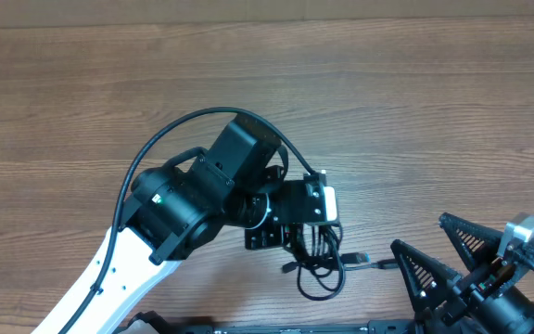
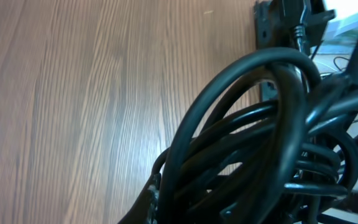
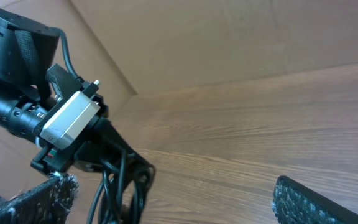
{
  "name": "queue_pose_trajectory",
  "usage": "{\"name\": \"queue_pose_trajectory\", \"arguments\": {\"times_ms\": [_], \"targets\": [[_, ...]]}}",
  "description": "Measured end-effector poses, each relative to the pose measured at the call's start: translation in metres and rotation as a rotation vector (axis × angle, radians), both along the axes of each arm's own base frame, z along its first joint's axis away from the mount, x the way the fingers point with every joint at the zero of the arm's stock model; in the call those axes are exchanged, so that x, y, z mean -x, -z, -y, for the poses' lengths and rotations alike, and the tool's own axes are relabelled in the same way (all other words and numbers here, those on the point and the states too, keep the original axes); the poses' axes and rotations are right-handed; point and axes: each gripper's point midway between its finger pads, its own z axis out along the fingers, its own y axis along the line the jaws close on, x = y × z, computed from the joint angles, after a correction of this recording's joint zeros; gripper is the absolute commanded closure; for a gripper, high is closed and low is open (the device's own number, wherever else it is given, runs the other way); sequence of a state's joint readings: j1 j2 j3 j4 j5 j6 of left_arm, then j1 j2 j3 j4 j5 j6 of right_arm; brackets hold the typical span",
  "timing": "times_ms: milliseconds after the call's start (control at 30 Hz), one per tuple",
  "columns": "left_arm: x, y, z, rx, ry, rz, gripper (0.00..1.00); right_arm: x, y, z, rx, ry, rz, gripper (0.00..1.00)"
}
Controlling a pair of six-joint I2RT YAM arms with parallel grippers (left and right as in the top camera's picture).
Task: Untangle cables
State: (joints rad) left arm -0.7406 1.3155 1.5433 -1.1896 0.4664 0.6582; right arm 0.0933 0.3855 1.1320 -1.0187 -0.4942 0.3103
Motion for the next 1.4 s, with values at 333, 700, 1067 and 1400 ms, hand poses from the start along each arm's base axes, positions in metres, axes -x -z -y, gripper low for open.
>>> {"name": "queue_pose_trajectory", "arguments": {"times_ms": [333, 700, 1067, 1400], "targets": [[0.004, -0.031, 0.029, 0.183, 0.116, 0.048, 0.96, 0.011, 0.015, -0.008, -0.014, -0.060, -0.083, 0.09], [0.012, -0.028, 0.062, 0.248, 0.226, 0.013, 0.96, 0.012, 0.015, -0.010, -0.018, -0.075, -0.087, 0.15], [0.007, -0.036, 0.071, 0.288, 0.222, 0.032, 0.96, 0.018, 0.018, -0.017, -0.027, -0.122, -0.105, 0.18], [0.010, -0.040, 0.074, 0.311, 0.213, -0.005, 0.96, 0.019, 0.019, -0.017, -0.027, -0.125, -0.111, 0.18]]}}
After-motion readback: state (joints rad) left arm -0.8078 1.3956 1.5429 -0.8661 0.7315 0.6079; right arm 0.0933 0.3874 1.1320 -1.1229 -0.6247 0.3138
